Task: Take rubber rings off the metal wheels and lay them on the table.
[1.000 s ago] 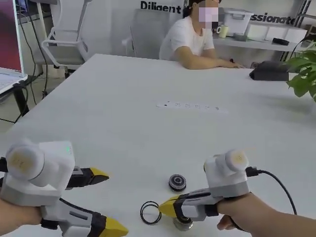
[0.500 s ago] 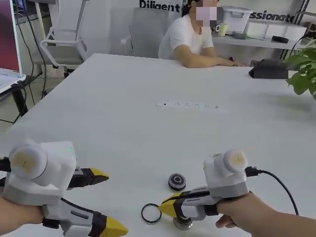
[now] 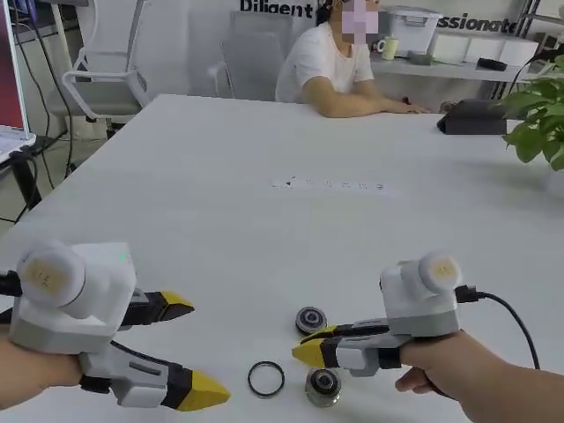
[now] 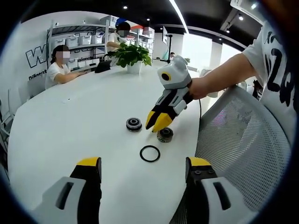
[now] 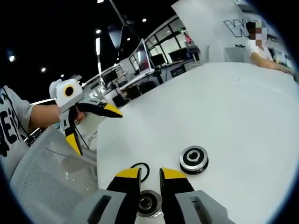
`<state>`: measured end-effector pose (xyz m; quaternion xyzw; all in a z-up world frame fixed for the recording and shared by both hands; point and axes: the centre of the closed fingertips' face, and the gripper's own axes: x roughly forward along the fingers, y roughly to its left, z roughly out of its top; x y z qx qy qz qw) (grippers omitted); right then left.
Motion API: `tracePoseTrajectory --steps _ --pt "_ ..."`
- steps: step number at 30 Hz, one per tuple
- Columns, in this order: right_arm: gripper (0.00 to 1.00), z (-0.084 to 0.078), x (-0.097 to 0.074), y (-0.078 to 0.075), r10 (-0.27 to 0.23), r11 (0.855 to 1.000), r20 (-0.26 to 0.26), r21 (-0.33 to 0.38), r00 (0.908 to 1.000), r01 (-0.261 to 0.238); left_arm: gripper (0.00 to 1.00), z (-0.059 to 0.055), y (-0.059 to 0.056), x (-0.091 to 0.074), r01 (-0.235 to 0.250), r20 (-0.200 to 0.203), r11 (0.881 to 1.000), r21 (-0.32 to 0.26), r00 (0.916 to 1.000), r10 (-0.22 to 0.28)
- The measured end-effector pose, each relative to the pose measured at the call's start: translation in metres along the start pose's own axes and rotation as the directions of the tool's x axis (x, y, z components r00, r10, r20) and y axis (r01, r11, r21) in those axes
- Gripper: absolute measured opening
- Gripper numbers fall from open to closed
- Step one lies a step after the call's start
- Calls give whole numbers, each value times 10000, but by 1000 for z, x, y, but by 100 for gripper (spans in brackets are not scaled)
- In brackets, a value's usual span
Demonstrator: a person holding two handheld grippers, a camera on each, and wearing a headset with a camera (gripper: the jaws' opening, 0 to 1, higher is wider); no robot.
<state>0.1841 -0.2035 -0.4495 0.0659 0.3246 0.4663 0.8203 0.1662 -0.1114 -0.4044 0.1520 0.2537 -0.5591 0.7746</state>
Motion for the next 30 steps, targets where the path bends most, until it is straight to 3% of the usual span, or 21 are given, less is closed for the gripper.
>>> tracePoseTrajectory --steps 9,14,30 --pt "17 10 -13 -8 -278 9989 284 -357 9992 288 68 13 8 10 68 138 10000 54 9999 -69" --pt "18 8 -17 -15 -446 9971 253 -605 9987 461 67 22 8 19 166 197 9998 144 9997 -169" --pt "25 4 -27 -36 -964 9911 295 -899 9949 987 60 27 24 45 289 -74 9992 279 9996 -287"
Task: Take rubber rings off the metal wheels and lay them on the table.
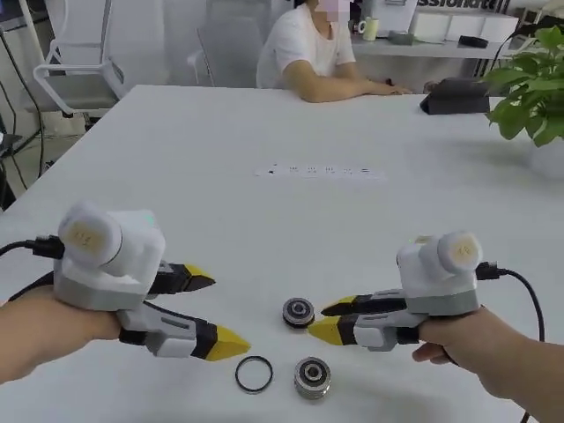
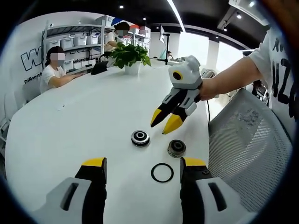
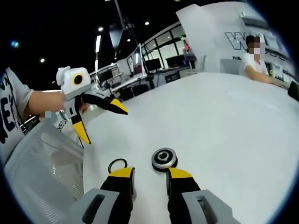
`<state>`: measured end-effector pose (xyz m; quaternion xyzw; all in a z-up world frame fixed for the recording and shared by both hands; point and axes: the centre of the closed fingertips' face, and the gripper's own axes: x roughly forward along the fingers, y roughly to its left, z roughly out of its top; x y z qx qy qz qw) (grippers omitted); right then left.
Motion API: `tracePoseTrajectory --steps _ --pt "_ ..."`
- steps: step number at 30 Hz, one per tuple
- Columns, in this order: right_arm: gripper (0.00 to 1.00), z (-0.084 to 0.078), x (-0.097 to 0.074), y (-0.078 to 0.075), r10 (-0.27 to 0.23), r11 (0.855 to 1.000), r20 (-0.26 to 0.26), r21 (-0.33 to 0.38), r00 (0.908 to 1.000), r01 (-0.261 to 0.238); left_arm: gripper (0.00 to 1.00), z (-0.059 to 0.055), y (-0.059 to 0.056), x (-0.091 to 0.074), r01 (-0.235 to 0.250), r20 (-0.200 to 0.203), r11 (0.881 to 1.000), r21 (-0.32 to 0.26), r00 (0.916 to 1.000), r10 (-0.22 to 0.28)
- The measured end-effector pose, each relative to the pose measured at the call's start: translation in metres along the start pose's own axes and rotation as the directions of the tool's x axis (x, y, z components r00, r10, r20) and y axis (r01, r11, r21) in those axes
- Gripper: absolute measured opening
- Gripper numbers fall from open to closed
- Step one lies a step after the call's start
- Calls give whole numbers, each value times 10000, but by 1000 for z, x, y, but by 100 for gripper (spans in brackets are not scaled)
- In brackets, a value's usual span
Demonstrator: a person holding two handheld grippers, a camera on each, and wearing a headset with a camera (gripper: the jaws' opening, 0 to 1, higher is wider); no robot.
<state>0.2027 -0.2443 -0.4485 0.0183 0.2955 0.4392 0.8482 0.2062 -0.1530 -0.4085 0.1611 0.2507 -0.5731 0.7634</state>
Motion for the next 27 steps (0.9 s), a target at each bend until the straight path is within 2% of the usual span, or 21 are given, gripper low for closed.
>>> tracePoseTrajectory --steps 4,8,13,17,27 --pt "26 -1 0 -2 -57 9999 -61 -125 10000 56 59 0 2 6 38 -64 10000 -56 10000 -38" --pt "27 -4 2 -5 -114 9992 -192 -379 9998 107 55 -1 6 14 36 -236 9999 146 9997 -33" --pt "29 -4 3 -12 -394 9977 -179 -558 9991 384 52 3 8 24 75 -193 9999 106 9998 -73" --pt "28 -7 5 -16 -459 9970 -267 -630 9986 442 46 4 10 31 61 -232 9995 307 9997 -53" --pt "27 -11 12 -17 -558 9954 -391 -796 9977 526 43 7 8 50 261 -304 9992 307 9992 -251"
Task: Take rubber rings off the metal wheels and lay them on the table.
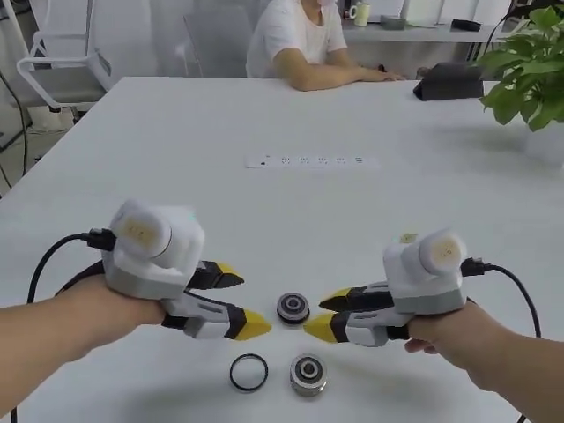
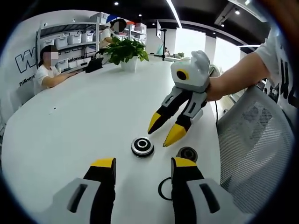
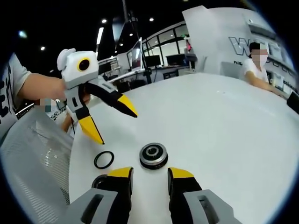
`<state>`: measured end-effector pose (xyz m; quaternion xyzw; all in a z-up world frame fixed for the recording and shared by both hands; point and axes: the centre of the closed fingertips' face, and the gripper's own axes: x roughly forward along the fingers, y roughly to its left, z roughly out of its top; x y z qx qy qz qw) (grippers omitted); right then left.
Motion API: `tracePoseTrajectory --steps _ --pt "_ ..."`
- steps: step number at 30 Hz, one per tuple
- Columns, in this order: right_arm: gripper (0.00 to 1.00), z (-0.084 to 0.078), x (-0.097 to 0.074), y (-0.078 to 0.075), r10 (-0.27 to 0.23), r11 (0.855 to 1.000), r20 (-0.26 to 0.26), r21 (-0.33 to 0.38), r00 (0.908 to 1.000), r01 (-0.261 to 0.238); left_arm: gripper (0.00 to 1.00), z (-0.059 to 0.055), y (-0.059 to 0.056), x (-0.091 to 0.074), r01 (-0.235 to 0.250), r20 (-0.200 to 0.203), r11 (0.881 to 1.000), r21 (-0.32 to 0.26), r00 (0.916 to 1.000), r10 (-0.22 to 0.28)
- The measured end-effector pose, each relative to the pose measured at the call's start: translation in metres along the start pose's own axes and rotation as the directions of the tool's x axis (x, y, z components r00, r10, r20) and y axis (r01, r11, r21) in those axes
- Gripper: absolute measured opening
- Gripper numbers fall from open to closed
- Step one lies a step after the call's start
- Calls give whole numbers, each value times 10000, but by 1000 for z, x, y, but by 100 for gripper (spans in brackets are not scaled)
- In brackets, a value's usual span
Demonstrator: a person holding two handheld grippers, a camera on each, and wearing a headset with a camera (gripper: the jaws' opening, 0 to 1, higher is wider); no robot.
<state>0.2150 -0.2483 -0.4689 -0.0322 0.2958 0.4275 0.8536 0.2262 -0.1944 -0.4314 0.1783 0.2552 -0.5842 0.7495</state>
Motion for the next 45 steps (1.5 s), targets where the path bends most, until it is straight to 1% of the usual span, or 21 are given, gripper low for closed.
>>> tracePoseTrajectory --steps 7,10,14,21,27,30,36,39,41,42,45 --pt "28 2 1 0 -17 10000 68 20 10000 17 39 2 1 15 37 -83 10000 -39 10000 -37" --pt "28 0 1 0 -20 10000 40 -25 10000 20 37 3 -2 20 135 -84 9998 -116 9999 -136" --pt "28 -1 0 -1 -62 10000 81 53 9999 61 35 4 -4 25 197 -135 9998 3 9997 -197" --pt "28 -1 -1 -4 -127 9999 125 84 9998 126 28 12 -4 34 234 -60 9997 53 9997 -234" --pt "28 -1 -1 -3 -119 9999 150 90 9998 117 23 13 -2 43 251 -153 9996 124 9996 -249" --pt "28 -1 -2 -3 -118 9999 156 84 9998 117 20 13 -1 47 242 -214 9996 117 9995 -239" --pt "28 -1 -3 -5 -151 9998 173 117 9997 149 17 11 -3 55 289 -373 9992 267 9989 -279" --pt "28 -2 -3 -5 -171 9998 176 137 9997 168 14 7 -3 57 269 -548 9991 325 9982 -251" --pt "28 -2 -3 -5 -169 9998 167 139 9997 167 13 4 -3 58 238 -721 9985 491 9972 -203" --pt "28 -2 -3 -5 -171 9998 169 142 9997 169 12 5 -3 58 205 -637 9979 614 9978 -166" --pt "27 -2 -2 -5 -163 9998 185 143 9997 160 11 5 -1 58 80 -628 9986 527 9980 -47"
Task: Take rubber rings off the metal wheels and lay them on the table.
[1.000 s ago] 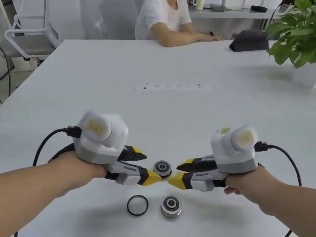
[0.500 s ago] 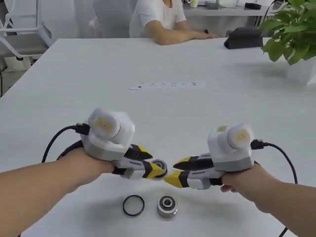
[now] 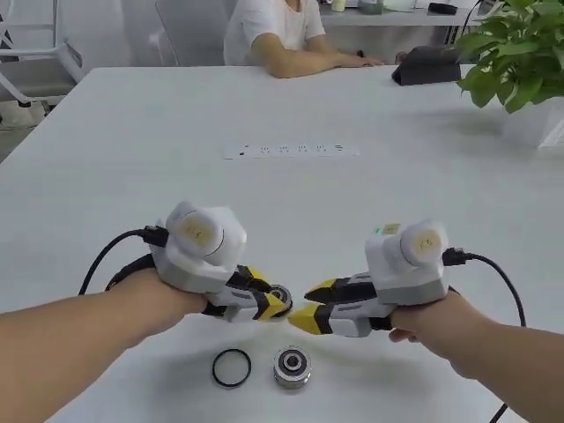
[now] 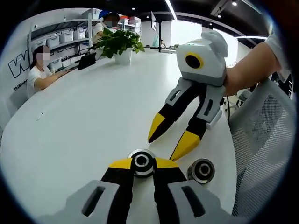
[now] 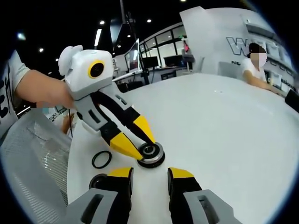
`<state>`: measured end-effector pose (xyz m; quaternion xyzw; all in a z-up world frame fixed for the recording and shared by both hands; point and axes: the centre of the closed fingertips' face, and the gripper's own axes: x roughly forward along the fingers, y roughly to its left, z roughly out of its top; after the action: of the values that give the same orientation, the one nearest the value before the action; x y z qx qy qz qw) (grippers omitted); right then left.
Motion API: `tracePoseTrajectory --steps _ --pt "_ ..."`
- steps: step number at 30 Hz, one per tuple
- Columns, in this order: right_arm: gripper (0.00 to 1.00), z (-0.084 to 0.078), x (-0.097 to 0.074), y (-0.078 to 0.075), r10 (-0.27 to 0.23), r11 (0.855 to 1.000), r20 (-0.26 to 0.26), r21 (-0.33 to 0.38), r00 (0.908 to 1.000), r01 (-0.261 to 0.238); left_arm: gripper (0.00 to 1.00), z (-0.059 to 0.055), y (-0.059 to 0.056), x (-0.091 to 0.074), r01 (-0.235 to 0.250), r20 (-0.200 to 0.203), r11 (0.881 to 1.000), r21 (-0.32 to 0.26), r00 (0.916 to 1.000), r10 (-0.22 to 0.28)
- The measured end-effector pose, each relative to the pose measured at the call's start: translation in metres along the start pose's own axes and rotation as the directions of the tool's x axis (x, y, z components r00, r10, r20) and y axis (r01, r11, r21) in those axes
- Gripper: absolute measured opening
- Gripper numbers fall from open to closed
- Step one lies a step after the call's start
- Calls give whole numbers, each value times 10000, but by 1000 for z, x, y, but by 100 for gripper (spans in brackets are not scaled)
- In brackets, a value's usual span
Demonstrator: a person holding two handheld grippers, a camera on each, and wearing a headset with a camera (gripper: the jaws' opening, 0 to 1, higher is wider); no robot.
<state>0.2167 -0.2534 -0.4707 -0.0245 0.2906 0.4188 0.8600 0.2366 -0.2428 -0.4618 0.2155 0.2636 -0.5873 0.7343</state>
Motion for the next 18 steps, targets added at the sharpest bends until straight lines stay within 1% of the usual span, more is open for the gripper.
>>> tracePoseTrajectory --steps 4,6,8,14,18 --pt "27 1 3 1 43 10000 4 -28 10000 -43 7 0 3 0 -178 96 9997 -175 9998 179" --pt "27 2 6 3 69 9999 -15 -91 10000 -69 7 -1 2 0 -203 169 9998 -6 9997 203" --pt "27 3 8 4 74 9999 -31 -155 10000 -75 7 0 2 0 -252 193 9997 -35 9995 253" --pt "27 7 14 2 -117 9997 5 -232 9999 117 7 0 2 -1 -363 207 9993 -118 9991 365" --pt "27 7 18 0 -262 9988 -94 -423 9996 257 7 0 2 -1 -429 201 9990 -158 9989 432"
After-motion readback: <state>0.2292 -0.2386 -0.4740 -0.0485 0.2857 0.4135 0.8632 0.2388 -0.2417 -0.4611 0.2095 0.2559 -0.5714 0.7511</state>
